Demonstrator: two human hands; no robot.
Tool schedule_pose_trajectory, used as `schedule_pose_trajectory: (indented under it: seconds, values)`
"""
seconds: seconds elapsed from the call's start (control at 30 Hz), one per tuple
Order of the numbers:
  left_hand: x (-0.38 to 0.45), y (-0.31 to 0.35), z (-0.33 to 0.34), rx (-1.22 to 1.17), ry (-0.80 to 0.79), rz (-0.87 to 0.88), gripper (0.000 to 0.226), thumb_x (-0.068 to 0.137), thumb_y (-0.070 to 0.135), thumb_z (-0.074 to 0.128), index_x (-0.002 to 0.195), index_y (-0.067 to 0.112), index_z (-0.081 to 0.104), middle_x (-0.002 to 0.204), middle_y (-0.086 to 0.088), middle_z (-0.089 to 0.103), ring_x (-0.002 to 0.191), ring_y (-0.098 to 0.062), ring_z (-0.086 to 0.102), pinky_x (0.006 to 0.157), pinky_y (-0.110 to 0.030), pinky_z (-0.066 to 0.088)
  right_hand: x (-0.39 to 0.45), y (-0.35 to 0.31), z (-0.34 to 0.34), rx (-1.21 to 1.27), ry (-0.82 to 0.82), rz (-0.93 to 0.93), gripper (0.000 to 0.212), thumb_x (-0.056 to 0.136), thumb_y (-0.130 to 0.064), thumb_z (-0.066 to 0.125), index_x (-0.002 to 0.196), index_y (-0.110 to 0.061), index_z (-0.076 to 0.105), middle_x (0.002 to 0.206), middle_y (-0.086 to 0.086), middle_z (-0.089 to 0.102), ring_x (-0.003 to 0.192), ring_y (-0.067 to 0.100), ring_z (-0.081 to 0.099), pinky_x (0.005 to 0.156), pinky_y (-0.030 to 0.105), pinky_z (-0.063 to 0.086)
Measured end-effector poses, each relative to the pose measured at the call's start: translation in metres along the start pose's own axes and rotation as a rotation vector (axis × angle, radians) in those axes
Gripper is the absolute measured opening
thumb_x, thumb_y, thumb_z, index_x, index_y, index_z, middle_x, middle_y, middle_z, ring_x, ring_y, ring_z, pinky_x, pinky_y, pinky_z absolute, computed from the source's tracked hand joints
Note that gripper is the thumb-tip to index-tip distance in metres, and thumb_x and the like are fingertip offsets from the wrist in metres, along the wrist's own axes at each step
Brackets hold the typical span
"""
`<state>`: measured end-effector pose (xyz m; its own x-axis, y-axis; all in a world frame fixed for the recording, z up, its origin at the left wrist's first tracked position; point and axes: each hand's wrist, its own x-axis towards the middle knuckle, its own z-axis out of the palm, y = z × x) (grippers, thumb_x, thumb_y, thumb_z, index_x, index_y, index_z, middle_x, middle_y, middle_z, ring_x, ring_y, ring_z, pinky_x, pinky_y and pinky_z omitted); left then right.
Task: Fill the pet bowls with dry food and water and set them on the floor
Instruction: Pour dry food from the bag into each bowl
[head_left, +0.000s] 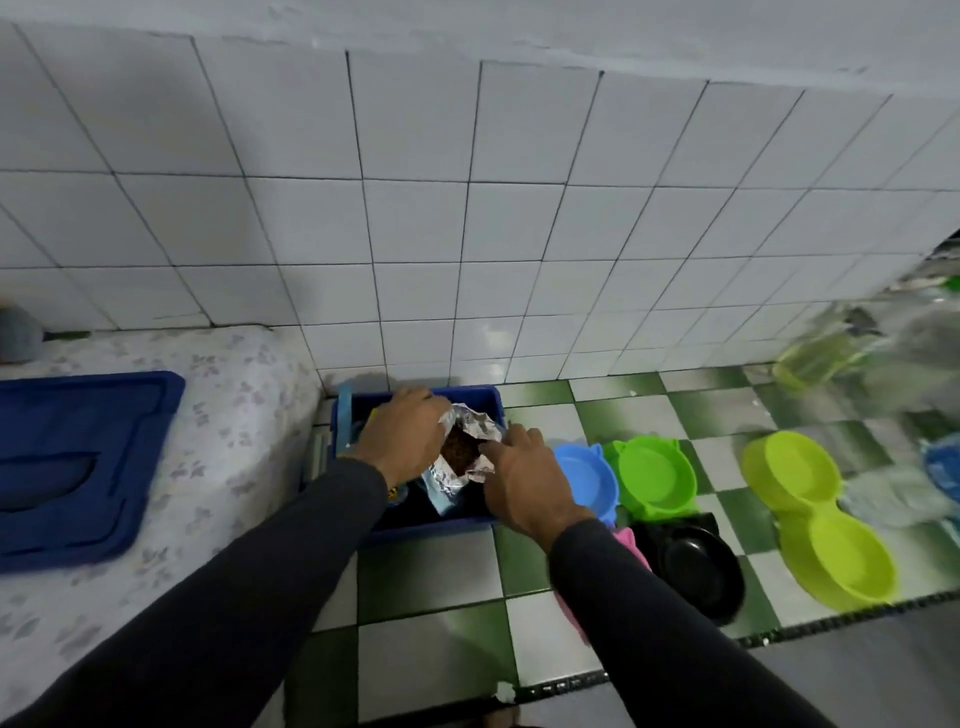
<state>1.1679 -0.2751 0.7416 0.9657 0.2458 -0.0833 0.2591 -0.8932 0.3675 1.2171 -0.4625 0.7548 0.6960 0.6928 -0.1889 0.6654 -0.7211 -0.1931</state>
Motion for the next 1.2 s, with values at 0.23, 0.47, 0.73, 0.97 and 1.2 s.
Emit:
schedule_pose_trajectory:
  seconds: [0.23,0.47,0.73,0.97,1.2]
  values:
    - [0.021,0.012,0.004,-0.131,0.007,-0.166,0.041,0.103,0.028,0.057,0.142,0.013,0.059,0.139,-0.012,0.062,0.125,-0.031,0.059,0.100,-0.039,0.047,-0.001,0.000,0.018,-0.049,-0.015,-0.133,0.051,0.087,-0.020,0.063,0.138,-0.026,0.056,0.133,0.019,0.042,0.116,0.037,0.044,0.092,0.048,0.050]
    - [0.030,0.012,0.004,-0.177,0.036,-0.245,0.018,0.098,0.022,0.063,0.101,0.013,0.078,0.102,-0.008,0.075,0.094,-0.027,0.069,0.083,-0.038,0.057,0.008,-0.003,0.034,0.004,0.099,-0.136,0.028,0.090,-0.023,0.070,0.117,-0.016,0.069,0.125,0.018,0.050,0.111,0.037,0.051,0.081,0.046,0.056]
    - [0.034,0.004,-0.006,-0.257,0.131,-0.383,0.015,0.093,0.011,0.055,0.078,0.011,0.056,0.078,-0.007,0.061,0.073,-0.026,0.058,0.058,-0.035,0.045,-0.001,0.003,0.035,0.006,0.246,-0.104,0.019,0.089,-0.036,0.066,0.096,-0.023,0.078,0.140,0.014,0.047,0.122,0.036,0.044,0.091,0.046,0.047]
    - [0.038,0.002,-0.007,-0.201,0.084,-0.242,0.017,0.085,0.003,0.060,0.090,0.019,0.063,0.095,-0.004,0.058,0.086,-0.025,0.057,0.073,-0.042,0.054,-0.009,-0.017,0.031,0.131,0.193,0.028,0.030,0.088,-0.044,0.065,0.098,-0.019,0.077,0.162,0.022,0.023,0.136,0.040,0.035,0.111,0.047,0.037]
    - [0.045,0.006,-0.013,-0.211,0.091,-0.221,0.020,0.091,0.006,0.062,0.077,0.015,0.072,0.079,0.005,0.062,0.078,-0.019,0.062,0.068,-0.031,0.048,-0.002,-0.021,0.036,0.244,0.206,0.070,0.027,0.096,-0.034,0.063,0.102,-0.012,0.077,0.130,0.012,0.049,0.122,0.032,0.043,0.103,0.036,0.044]
